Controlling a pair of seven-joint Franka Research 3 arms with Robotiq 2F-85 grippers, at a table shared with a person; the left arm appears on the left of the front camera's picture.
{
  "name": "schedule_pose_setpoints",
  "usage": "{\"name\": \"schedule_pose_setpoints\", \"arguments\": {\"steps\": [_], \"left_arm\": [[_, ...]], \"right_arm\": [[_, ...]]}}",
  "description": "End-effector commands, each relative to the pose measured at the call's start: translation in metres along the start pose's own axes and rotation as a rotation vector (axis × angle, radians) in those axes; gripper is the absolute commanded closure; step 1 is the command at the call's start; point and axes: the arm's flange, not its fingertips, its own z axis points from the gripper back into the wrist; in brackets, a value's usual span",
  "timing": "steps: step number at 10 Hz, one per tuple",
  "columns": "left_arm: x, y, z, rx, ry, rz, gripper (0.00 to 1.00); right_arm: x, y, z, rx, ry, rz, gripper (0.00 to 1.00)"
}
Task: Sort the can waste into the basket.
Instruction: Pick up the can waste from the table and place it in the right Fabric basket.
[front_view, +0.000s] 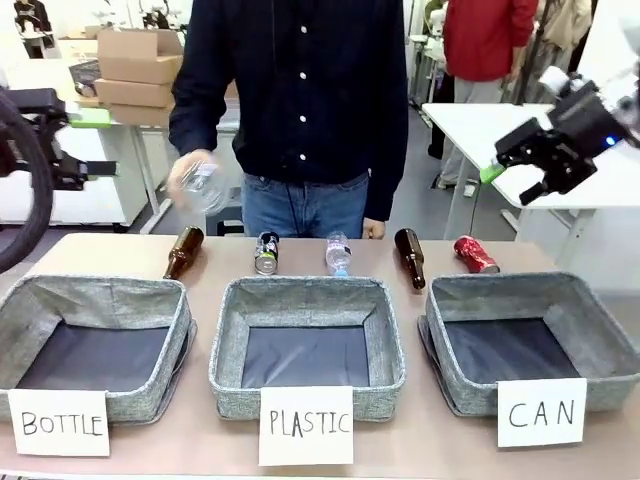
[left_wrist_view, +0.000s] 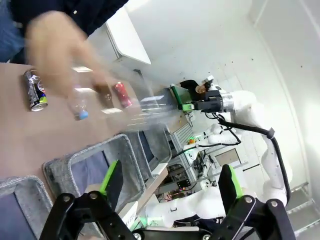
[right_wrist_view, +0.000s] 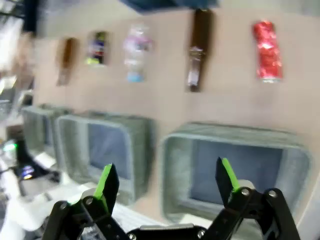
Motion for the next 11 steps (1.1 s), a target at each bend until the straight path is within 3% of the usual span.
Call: {"name": "schedule_pose_setpoints", "arguments": {"steps": [1,2,3,4,5,6,7,8,9,11], "left_arm": [[0.001,0.000,-0.003,-0.027,-0.017,-0.023,0.00],[0.001,0.000,-0.003,-0.027,-0.017,-0.023,0.00],[0.001,0.000,-0.003,-0.027,-0.017,-0.023,0.00],[0.001,0.000,-0.003,-0.027,-0.017,-0.023,0.00],[0.001,0.000,-0.003,-0.027,-0.017,-0.023,0.00],[0.001,0.000,-0.003,-0.027,-0.017,-0.023,0.00],[0.001,0.000,-0.003,-0.027,-0.017,-0.023,0.00],[0.001,0.000,-0.003,-0.027,-0.017,-0.023,0.00],[0.001,0.000,-0.003,-0.027,-0.017,-0.023,0.00],[0.001,0.000,-0.003,-0.027,-0.017,-0.023,0.00]], "right_arm": [[0.003,-0.010,-0.007,-0.420,0.224,0.029,0.00],[-0.012,-0.009,0.002,-0.222,0.113,0.026,0.00],[0.007,-0.010,-0.010,-0.152,0.054,0.012,0.00],[0.007,-0.010,-0.010,-0.152,0.054,0.012,0.00],[0.003,-0.018,-0.011,-0.227,0.092,0.029,0.00],[0.027,-0.019,-0.027,-0.265,0.040,0.120,0.00],[0.063,-0.027,-0.059,-0.334,0.070,0.132,0.00],[0.095,-0.042,-0.093,-0.400,0.011,0.122,0.00],[0.120,-0.062,-0.124,-0.367,0.030,0.097,0.00],[0.143,-0.099,-0.169,-0.427,0.077,-0.008,0.00]]}}
